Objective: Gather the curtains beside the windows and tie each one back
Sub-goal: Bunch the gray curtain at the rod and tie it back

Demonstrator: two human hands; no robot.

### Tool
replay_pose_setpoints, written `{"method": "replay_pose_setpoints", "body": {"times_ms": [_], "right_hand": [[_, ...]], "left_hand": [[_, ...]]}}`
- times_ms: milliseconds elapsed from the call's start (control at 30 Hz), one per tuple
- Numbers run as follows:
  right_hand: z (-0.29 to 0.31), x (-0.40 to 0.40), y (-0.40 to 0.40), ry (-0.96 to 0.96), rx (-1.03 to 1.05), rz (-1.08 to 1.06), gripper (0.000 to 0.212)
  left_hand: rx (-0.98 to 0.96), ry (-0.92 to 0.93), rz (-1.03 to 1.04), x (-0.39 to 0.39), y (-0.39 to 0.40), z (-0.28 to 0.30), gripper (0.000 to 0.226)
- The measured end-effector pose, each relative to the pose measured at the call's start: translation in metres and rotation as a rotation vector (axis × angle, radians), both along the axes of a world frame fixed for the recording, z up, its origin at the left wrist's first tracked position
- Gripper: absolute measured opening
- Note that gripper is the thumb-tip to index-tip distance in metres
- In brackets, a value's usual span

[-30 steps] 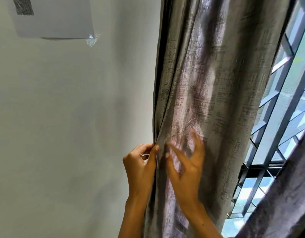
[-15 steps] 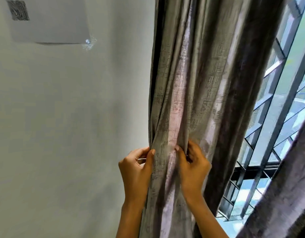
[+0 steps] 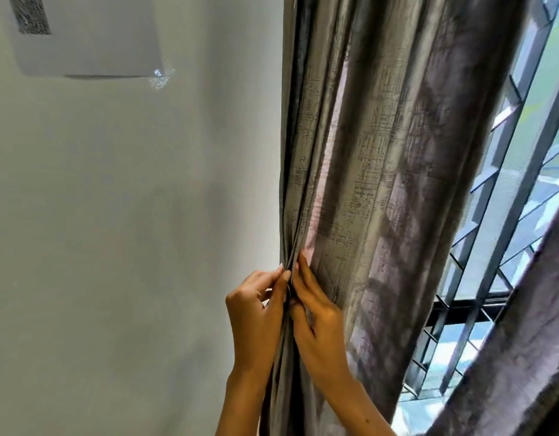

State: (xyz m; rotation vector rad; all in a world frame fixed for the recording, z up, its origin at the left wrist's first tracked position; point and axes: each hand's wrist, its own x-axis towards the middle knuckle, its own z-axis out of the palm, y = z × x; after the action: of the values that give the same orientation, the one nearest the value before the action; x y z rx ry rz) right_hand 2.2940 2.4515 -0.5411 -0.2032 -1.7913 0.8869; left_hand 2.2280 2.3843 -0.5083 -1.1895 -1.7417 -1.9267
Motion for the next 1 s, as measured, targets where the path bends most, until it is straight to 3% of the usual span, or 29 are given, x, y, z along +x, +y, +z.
{"method": "replay_pose_setpoints", "body": {"times_ms": [167, 267, 367, 433, 567, 700, 800, 1000], "right_hand": [[-0.002, 0.002, 0.004, -0.051, 0.095, -0.019, 0.046], [0.009, 0.011, 0.010, 0.004, 0.246, -0.374, 0.041], [0.022, 0.023, 0.017, 0.211, 0.107, -0.649, 0.060], [0.022, 0.029, 0.023, 0.306, 0.035, -0.570, 0.065], [0.006, 0.026, 0.017, 0.193, 0.141, -0.469, 0.036], [0.004, 0.018, -0.004, 0.018, 0.069, -0.185, 0.046], [0.004, 0.011, -0.006, 0.072, 0.074, -0.135, 0.038], [-0.007, 0.004, -0.002, 0.090, 0.033, -0.012, 0.043]], "left_hand": [[0.029, -0.045, 0.007, 0.005, 0.003, 0.003, 0.015], [0.049, -0.067, 0.033, 0.006, 0.004, 0.004, 0.010], [0.042, -0.089, 0.036, 0.004, 0.001, 0.006, 0.012], [0.033, -0.083, 0.052, 0.001, 0.001, 0.004, 0.018], [0.053, -0.071, 0.022, 0.003, 0.002, 0.003, 0.018], [0.065, -0.076, -0.048, 0.013, 0.002, 0.002, 0.015], [0.061, -0.089, -0.039, 0.011, 0.002, -0.001, 0.018], [0.054, -0.146, -0.049, 0.005, 0.003, -0.004, 0.018]]}}
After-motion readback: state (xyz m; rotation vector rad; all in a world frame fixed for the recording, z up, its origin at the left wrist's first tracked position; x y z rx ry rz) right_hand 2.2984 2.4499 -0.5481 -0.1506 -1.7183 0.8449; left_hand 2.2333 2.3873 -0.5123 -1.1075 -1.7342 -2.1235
